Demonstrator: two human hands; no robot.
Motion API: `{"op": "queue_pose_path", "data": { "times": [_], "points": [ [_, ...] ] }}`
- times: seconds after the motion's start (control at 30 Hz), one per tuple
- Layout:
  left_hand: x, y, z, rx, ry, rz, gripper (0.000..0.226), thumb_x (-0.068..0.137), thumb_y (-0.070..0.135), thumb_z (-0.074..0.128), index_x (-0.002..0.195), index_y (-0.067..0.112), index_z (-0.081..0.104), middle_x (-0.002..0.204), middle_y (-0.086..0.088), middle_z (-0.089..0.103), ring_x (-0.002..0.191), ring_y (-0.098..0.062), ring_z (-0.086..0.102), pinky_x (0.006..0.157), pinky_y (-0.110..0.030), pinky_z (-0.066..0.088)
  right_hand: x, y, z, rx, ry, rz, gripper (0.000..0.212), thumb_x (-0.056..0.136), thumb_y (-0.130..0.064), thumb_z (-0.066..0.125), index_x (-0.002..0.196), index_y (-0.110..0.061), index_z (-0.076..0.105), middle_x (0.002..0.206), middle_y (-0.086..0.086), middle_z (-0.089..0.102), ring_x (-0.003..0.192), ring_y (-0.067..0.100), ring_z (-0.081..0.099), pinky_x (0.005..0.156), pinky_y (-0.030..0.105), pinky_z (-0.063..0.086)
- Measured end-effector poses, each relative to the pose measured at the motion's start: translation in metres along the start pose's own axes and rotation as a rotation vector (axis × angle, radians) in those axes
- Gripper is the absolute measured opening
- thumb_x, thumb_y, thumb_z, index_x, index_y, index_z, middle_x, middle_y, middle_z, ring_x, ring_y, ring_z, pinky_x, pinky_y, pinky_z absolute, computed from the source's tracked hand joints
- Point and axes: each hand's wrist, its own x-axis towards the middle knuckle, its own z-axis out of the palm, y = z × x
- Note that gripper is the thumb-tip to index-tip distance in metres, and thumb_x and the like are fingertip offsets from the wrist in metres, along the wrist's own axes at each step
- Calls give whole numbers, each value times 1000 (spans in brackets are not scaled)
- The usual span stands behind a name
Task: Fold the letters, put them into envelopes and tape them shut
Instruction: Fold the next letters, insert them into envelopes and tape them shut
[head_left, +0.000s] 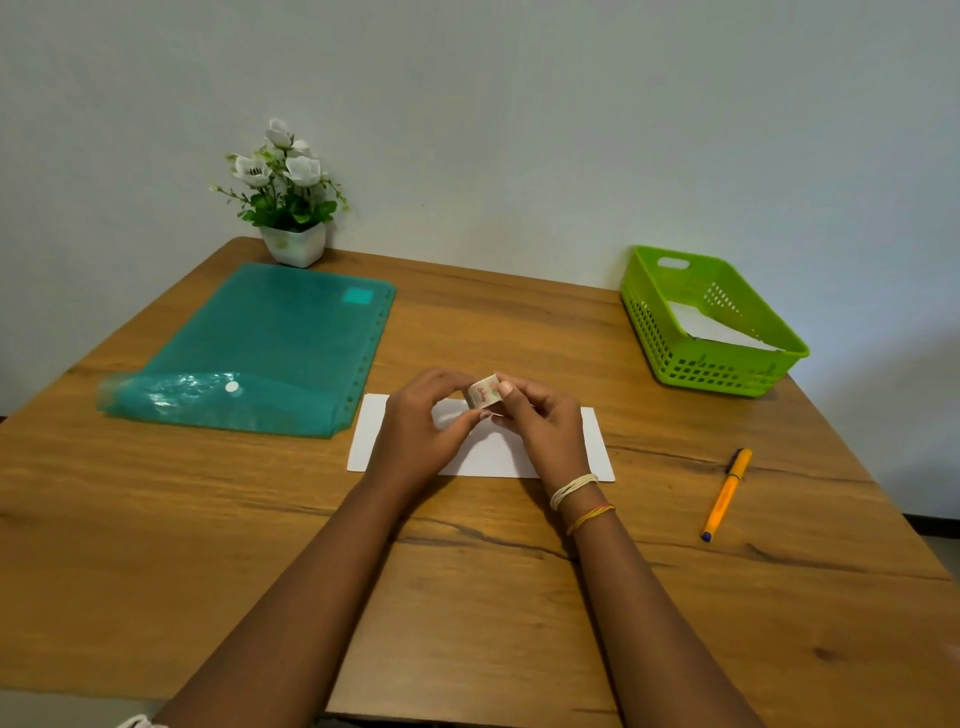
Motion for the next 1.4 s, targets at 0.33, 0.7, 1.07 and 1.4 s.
{"op": "queue_pose_path", "data": {
  "times": [0.33,0.7,1.07,1.4],
  "points": [
    [-1,3,-2,107,-24,15,34,84,13,68,118,14,67,98,2,52,92,-11,52,76,-20,45,-5,2,7,-292,20,-153,40,74,-24,80,112,-16,70,105,-8,69,96,1,65,85,15,51],
    [-1,-2,-1,-6,9,29,31,79,23,76,109,24,69,103,12,65,98,-1,58,80,-18,49,0,-2,-2,127,-26,86,17,84,-10,70,101,-13,72,96,6,74,90,17,70,75,24,57],
    [-1,-2,1,4,12,35,26,79,24,75,105,25,71,96,17,66,92,-2,56,76,-20,45,-6,0,5,-167,-80,-35,27,83,-19,72,110,-17,69,102,-2,72,91,6,67,78,17,53],
    [-2,-1,0,14,15,-6,30,75,15,77,104,20,74,100,8,72,94,-7,61,79,-25,48,-7,-1,5,-362,51,-200,25,74,-23,79,98,-21,73,93,-9,72,87,1,66,76,15,53]
  ]
}}
